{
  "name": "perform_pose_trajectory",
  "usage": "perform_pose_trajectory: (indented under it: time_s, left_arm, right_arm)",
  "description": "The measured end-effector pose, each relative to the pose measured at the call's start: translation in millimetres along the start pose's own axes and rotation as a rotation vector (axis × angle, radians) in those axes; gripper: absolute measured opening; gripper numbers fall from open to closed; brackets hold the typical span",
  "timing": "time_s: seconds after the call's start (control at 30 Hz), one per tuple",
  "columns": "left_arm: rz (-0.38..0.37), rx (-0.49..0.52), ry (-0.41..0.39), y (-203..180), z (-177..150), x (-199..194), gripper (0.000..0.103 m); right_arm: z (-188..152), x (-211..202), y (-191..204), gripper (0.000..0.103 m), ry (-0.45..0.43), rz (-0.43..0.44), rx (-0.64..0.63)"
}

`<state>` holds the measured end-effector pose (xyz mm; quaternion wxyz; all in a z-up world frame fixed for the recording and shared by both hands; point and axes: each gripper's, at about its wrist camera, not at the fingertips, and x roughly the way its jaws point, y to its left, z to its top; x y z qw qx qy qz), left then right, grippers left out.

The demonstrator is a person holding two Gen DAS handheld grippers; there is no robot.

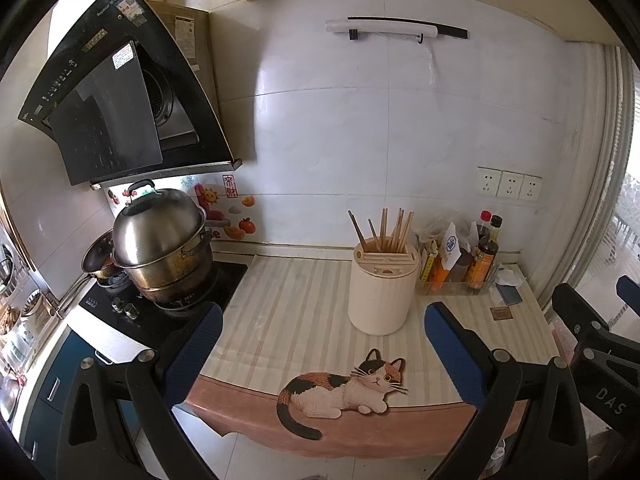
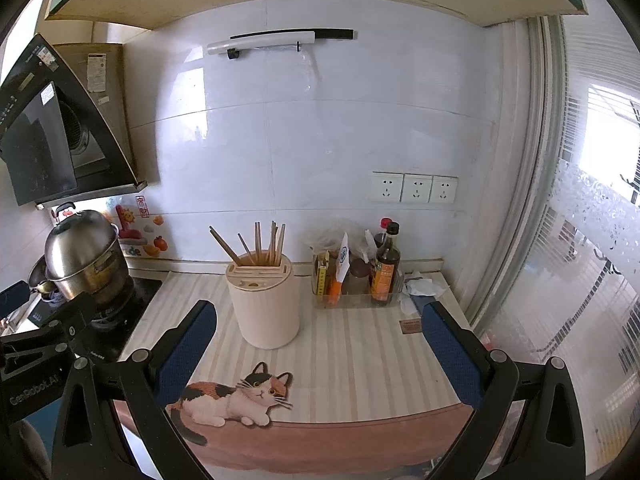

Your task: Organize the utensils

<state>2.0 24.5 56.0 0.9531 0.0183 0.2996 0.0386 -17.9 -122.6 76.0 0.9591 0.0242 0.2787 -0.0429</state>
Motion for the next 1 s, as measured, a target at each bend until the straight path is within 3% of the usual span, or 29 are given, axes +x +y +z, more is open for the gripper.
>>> perform_pose_trajectory:
  time_s: [1.0]
  left_arm:
    - [-0.013, 0.002, 0.005, -2.2, 0.8, 1.3, 0.103]
  right_arm:
    - [-1.5, 0.8, 1.4, 0.103, -0.001, 0.001, -0.002]
